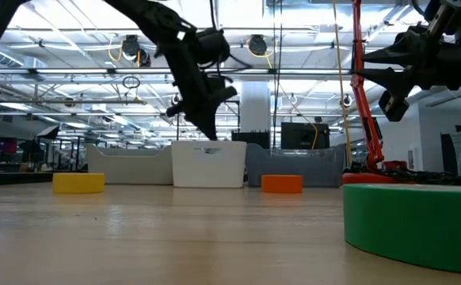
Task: Pick and place Stapler, Stapler remover, tape
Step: Put the gray staple remover into the white bin
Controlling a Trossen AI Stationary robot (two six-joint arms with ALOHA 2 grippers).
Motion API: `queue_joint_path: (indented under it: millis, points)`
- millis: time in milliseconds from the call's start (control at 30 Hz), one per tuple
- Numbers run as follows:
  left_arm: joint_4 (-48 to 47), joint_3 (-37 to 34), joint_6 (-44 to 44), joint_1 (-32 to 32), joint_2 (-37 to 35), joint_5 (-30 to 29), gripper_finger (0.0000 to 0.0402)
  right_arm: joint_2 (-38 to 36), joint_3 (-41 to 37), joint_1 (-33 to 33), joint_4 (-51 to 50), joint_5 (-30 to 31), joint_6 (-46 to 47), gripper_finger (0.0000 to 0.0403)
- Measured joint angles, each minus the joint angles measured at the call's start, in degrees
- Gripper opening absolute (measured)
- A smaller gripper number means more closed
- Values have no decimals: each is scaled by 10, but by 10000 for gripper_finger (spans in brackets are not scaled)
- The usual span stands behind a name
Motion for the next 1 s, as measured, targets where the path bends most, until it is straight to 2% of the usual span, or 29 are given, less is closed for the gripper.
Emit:
queue_joint_path:
  millis: [300, 633, 1000]
  points:
    - [2, 0, -96, 8, 34, 20, 7, 0, 0, 0, -1, 1, 0, 89]
    - [5, 0, -102, 8, 39, -3, 6, 0, 0, 0, -1, 1, 0, 89]
    - [6, 0, -113, -6, 76, 9, 15, 0, 0, 0, 1, 0, 0, 89]
